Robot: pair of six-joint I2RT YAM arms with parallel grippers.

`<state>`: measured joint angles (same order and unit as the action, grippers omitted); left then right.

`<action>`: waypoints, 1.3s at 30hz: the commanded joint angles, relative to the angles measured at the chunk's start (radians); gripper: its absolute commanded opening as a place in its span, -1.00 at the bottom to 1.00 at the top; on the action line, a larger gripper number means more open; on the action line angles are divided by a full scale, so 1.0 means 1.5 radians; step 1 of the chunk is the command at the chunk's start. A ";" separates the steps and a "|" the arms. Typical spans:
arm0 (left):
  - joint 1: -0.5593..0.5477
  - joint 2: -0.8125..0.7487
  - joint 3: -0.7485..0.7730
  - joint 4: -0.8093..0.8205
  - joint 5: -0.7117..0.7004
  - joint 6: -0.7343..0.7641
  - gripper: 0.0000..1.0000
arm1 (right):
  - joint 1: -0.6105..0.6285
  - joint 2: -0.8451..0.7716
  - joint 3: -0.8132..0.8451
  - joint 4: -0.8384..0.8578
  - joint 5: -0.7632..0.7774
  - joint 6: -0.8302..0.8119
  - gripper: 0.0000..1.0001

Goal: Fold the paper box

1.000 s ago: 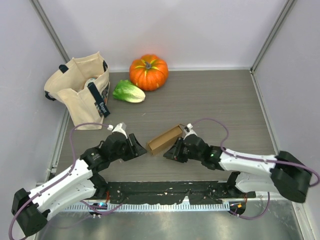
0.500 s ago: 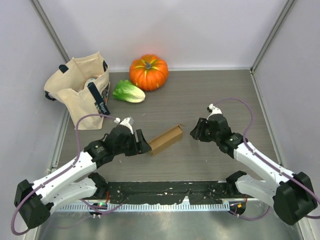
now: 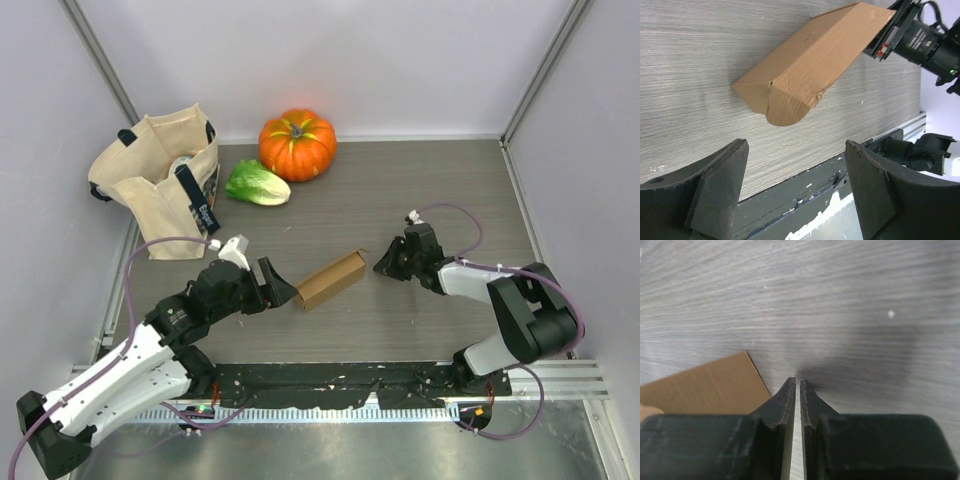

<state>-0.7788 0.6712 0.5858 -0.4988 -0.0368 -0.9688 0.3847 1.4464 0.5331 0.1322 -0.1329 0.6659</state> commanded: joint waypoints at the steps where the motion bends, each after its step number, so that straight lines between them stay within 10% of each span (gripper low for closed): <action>1: 0.000 0.015 -0.009 -0.011 -0.029 0.010 0.64 | 0.003 0.041 0.027 0.136 -0.104 0.022 -0.72; 11: -0.001 0.049 -0.068 -0.038 -0.092 -0.103 -0.42 | 0.002 0.079 0.065 0.095 -0.083 -0.005 -0.72; 21: 0.030 0.298 -0.064 0.236 -0.007 -0.110 -0.55 | 0.003 0.096 0.049 0.159 -0.178 0.046 -0.71; 31: 0.087 0.435 0.009 0.247 -0.005 -0.043 -0.56 | 0.040 0.028 -0.069 0.236 -0.198 0.124 -0.71; 39: 0.110 0.365 -0.013 0.107 -0.027 -0.025 -0.14 | 0.044 -0.137 -0.064 -0.083 -0.013 0.042 -0.57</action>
<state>-0.6201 1.3102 0.5732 -0.2501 -0.0593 -1.0302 0.4438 1.3647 0.4000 0.2562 -0.2955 0.8093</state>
